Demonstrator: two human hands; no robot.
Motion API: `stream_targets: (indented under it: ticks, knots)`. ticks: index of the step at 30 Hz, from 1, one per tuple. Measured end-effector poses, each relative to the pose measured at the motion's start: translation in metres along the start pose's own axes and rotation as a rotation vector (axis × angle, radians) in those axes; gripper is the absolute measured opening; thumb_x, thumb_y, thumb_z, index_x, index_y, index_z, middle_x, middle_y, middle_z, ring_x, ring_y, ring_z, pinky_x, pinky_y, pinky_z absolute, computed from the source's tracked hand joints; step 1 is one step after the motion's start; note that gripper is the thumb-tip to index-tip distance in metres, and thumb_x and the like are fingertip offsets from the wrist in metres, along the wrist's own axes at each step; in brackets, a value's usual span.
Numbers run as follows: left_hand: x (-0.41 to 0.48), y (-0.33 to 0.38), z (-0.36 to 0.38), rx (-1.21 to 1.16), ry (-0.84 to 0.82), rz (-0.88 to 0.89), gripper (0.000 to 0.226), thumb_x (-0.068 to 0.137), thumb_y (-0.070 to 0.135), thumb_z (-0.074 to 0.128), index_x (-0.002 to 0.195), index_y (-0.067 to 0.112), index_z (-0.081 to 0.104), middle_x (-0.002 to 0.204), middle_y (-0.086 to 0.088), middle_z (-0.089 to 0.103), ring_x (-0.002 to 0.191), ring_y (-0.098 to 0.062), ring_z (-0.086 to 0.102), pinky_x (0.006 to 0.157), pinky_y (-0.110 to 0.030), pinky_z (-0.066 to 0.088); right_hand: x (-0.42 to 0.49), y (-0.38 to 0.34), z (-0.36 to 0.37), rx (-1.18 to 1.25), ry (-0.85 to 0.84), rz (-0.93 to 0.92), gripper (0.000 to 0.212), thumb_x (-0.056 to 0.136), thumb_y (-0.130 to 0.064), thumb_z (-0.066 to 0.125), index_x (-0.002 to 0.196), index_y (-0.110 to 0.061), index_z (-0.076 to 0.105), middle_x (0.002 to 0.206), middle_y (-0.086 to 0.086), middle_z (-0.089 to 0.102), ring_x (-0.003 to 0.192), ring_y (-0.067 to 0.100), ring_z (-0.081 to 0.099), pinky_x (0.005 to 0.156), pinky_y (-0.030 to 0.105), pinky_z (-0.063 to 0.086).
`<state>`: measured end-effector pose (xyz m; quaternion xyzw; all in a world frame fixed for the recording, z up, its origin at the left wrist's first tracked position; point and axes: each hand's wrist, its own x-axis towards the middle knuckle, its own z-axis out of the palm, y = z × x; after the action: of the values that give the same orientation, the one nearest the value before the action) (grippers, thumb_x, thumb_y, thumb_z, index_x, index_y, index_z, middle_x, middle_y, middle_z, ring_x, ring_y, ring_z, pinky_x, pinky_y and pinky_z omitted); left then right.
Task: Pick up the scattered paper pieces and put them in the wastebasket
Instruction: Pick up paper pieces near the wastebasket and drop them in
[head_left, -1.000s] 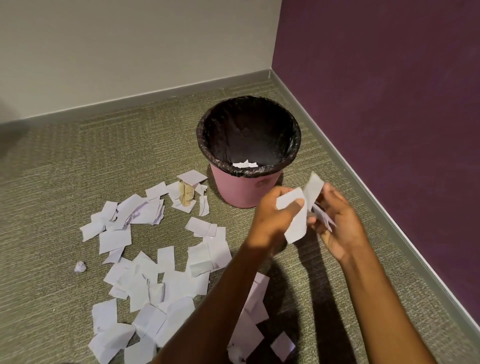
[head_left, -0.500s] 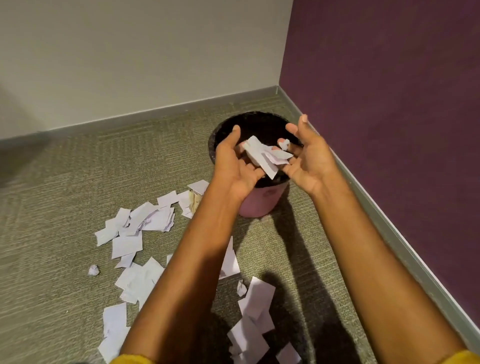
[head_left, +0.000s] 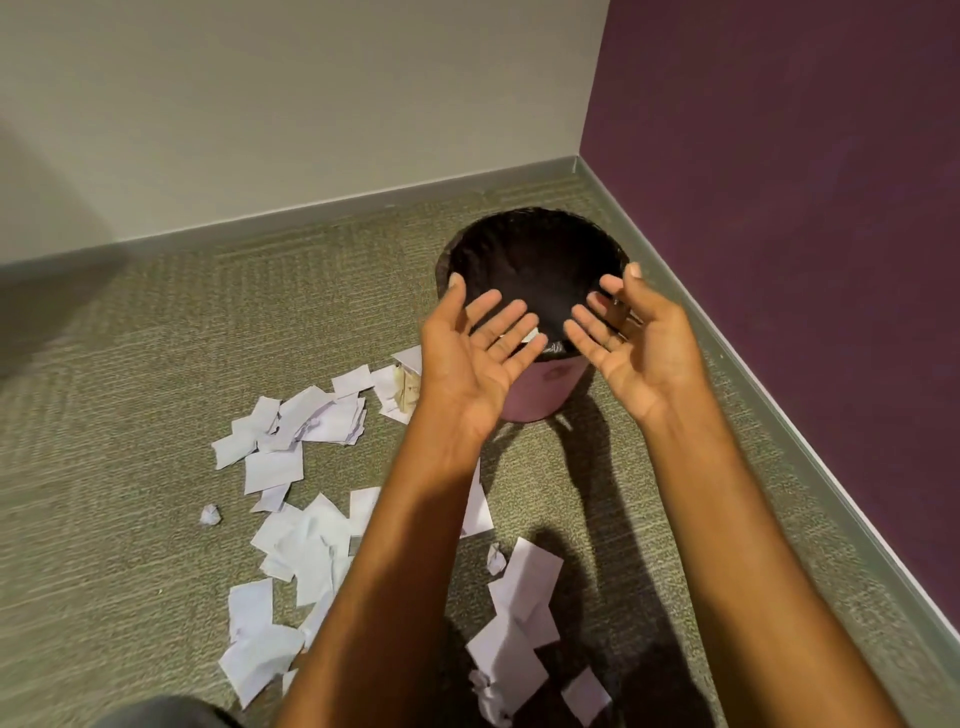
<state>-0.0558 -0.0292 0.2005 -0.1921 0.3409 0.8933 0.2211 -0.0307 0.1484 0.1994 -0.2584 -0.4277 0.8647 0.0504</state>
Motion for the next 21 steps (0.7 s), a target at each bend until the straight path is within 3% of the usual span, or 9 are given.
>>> stream_targets:
  ticks: [3,6,8,10,11,13,16,19,21]
  knots:
    - [-0.013,-0.022,-0.021,0.093,0.024,-0.027,0.040,0.105,0.042,0.060,0.115,0.005,0.071,0.102,-0.016,0.077,0.095,-0.031,0.078,0.089,-0.045,0.065,-0.018,0.014,-0.021,0.053,-0.008,0.005,0.029,0.106,-0.037,0.065,0.114,-0.010,0.073,0.103,0.009,0.076,0.094,0.020,0.077,0.091,0.036,0.063]
    - [-0.015,-0.053,-0.052,0.275,0.116,-0.105,0.030,0.107,0.036,0.059,0.104,0.010,0.072,0.081,-0.006,0.071,0.073,-0.021,0.074,0.073,-0.036,0.065,-0.034,0.039,-0.043,0.041,0.031,0.027,0.022,0.105,-0.034,0.065,0.109,-0.013,0.074,0.091,0.003,0.074,0.079,0.014,0.071,0.079,0.030,0.061]
    - [-0.018,-0.073,-0.070,0.417,0.155,-0.189,0.026,0.108,0.034,0.057,0.100,0.012,0.070,0.074,-0.002,0.067,0.062,-0.016,0.068,0.060,-0.028,0.058,-0.040,0.060,-0.059,0.011,0.063,0.057,0.019,0.105,-0.033,0.065,0.108,-0.015,0.072,0.088,0.001,0.072,0.075,0.013,0.069,0.075,0.028,0.059]
    - [-0.021,-0.098,-0.098,0.530,0.174,-0.263,0.021,0.103,0.031,0.060,0.090,0.015,0.062,0.066,-0.003,0.059,0.049,-0.013,0.053,0.052,-0.022,0.039,-0.045,0.085,-0.075,-0.073,0.116,0.093,0.015,0.106,-0.029,0.065,0.108,-0.016,0.070,0.085,0.000,0.071,0.073,0.012,0.067,0.073,0.027,0.057]
    - [-0.022,-0.112,-0.114,0.623,0.224,-0.256,0.020,0.095,0.032,0.067,0.085,0.017,0.061,0.068,-0.008,0.060,0.050,-0.015,0.050,0.053,-0.025,0.037,-0.048,0.098,-0.083,-0.128,0.132,0.106,0.012,0.106,-0.027,0.065,0.108,-0.015,0.069,0.084,0.001,0.070,0.071,0.012,0.065,0.070,0.026,0.055]
    - [-0.029,-0.143,-0.150,0.949,0.375,-0.220,0.027,0.077,0.040,0.074,0.076,0.015,0.063,0.081,-0.017,0.073,0.060,-0.022,0.060,0.057,-0.033,0.049,-0.054,0.126,-0.100,-0.221,0.159,0.132,0.009,0.105,-0.020,0.068,0.105,-0.011,0.066,0.079,0.003,0.065,0.066,0.013,0.059,0.060,0.025,0.051]
    - [-0.054,-0.181,-0.189,1.321,0.623,-0.236,0.038,0.071,0.052,0.066,0.094,0.023,0.069,0.092,-0.001,0.075,0.086,-0.022,0.071,0.080,-0.040,0.063,-0.063,0.174,-0.130,-0.470,0.239,0.232,0.020,0.095,-0.024,0.079,0.095,-0.006,0.070,0.070,0.005,0.067,0.063,0.019,0.057,0.053,0.030,0.048]
    - [-0.087,-0.203,-0.207,1.294,0.708,-0.358,0.067,0.067,0.050,0.077,0.125,0.027,0.052,0.129,-0.008,0.056,0.117,-0.028,0.054,0.098,-0.044,0.052,-0.072,0.217,-0.154,-0.889,0.300,0.320,0.036,0.073,-0.051,0.081,0.081,-0.016,0.074,0.075,0.003,0.075,0.070,0.027,0.069,0.069,0.042,0.059]
    - [-0.104,-0.216,-0.213,1.299,0.718,-0.435,0.099,0.060,0.058,0.083,0.145,0.030,0.039,0.146,-0.016,0.041,0.131,-0.039,0.050,0.103,-0.052,0.053,-0.084,0.240,-0.169,-1.126,0.305,0.306,0.030,0.076,-0.050,0.081,0.080,-0.022,0.071,0.082,0.000,0.076,0.081,0.027,0.071,0.077,0.040,0.058]
